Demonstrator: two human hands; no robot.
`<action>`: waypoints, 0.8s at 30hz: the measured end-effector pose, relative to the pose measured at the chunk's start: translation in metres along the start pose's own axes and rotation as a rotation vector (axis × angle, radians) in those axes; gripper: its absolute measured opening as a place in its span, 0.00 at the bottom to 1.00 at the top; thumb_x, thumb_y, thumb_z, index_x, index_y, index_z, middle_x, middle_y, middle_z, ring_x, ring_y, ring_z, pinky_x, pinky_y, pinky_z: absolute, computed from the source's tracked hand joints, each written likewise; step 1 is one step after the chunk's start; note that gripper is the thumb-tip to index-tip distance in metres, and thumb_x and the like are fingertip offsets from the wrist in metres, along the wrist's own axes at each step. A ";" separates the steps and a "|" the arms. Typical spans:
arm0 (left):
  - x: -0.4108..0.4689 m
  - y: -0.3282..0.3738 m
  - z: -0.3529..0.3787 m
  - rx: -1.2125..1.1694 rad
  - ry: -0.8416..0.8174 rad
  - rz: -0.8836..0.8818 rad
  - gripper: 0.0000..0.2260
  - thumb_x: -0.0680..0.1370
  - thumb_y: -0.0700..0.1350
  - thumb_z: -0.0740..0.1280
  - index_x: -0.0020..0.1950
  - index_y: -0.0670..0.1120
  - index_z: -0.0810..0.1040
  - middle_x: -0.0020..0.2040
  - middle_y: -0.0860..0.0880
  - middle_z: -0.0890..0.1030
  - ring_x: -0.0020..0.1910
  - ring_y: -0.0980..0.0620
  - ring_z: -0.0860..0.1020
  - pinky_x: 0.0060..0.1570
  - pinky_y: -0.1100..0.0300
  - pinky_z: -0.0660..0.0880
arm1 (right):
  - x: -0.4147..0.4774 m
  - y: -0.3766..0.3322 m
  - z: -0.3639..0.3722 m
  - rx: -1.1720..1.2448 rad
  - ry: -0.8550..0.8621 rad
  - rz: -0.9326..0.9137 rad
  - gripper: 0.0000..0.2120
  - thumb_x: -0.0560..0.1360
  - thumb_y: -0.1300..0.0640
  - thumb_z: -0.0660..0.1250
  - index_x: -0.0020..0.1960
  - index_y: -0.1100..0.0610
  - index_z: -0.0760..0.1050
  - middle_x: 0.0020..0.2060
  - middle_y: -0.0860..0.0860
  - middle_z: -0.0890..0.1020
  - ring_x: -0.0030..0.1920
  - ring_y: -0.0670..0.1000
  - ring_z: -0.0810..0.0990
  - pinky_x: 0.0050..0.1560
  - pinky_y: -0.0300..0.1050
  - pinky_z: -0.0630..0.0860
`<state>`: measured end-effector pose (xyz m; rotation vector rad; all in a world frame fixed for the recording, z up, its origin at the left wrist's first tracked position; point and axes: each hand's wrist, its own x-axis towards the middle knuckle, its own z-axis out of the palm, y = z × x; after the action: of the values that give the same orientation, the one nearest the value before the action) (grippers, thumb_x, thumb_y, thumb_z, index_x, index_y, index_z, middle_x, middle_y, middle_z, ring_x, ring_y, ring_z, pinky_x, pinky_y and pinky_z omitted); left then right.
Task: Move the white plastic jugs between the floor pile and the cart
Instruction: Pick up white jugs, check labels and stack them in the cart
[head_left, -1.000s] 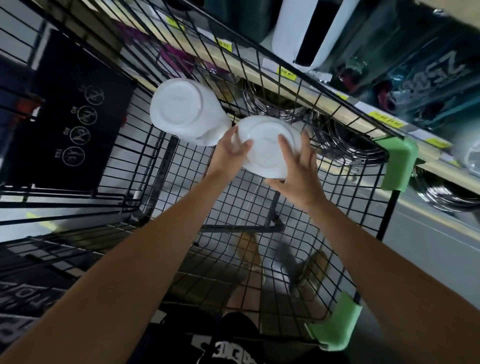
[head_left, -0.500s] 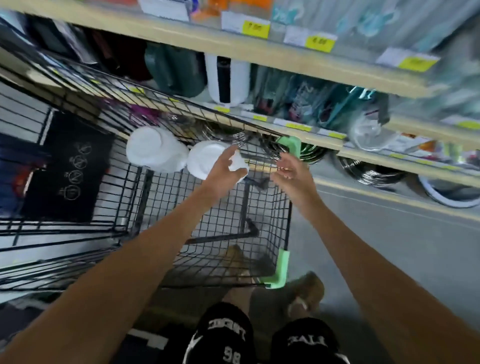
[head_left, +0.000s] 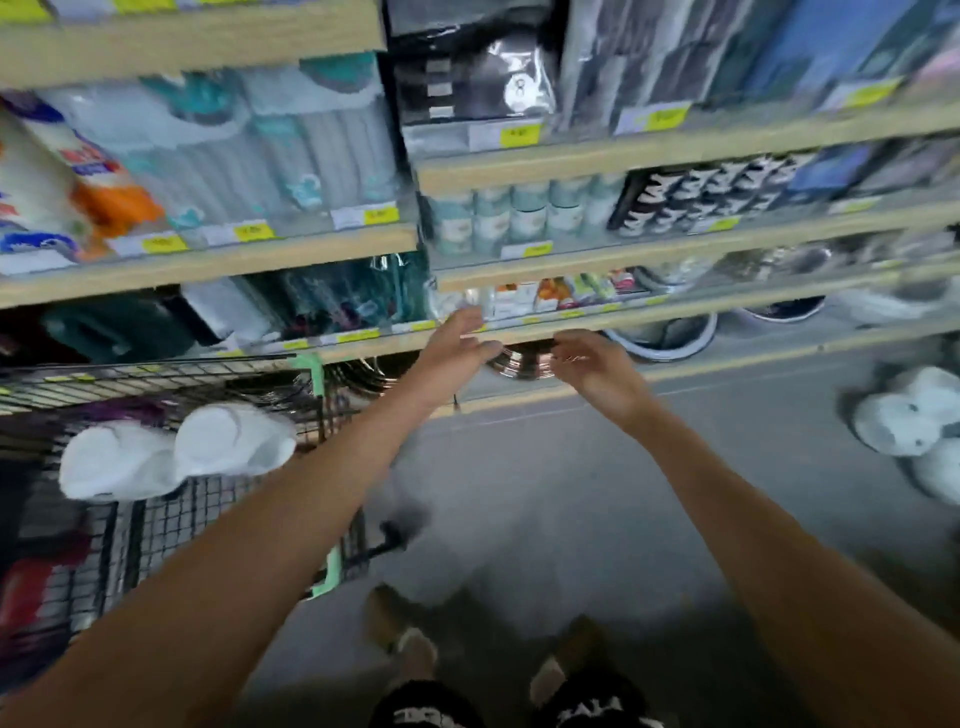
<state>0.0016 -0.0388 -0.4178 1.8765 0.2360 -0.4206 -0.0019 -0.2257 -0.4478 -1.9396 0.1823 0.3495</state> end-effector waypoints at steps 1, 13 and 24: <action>0.000 0.016 0.025 0.009 -0.012 0.015 0.22 0.78 0.40 0.66 0.71 0.45 0.68 0.69 0.48 0.71 0.60 0.55 0.72 0.55 0.67 0.66 | -0.006 0.007 -0.029 -0.002 0.028 -0.008 0.14 0.74 0.67 0.69 0.60 0.63 0.76 0.43 0.54 0.80 0.46 0.52 0.78 0.54 0.50 0.76; -0.001 0.188 0.295 0.260 -0.307 0.256 0.19 0.78 0.43 0.66 0.69 0.44 0.71 0.64 0.47 0.75 0.62 0.50 0.74 0.57 0.62 0.67 | -0.098 0.076 -0.322 -0.051 0.299 0.051 0.10 0.77 0.59 0.67 0.57 0.60 0.77 0.43 0.53 0.80 0.45 0.54 0.78 0.49 0.46 0.74; 0.052 0.262 0.513 0.407 -0.596 0.332 0.21 0.79 0.45 0.65 0.72 0.44 0.69 0.69 0.46 0.73 0.63 0.51 0.74 0.57 0.62 0.68 | -0.110 0.162 -0.501 0.240 0.572 0.198 0.13 0.78 0.60 0.65 0.62 0.61 0.74 0.47 0.55 0.81 0.40 0.50 0.79 0.43 0.38 0.74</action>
<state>0.0563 -0.6121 -0.3624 2.0350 -0.5915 -0.8136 -0.0734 -0.7536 -0.3765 -1.7416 0.7579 -0.1069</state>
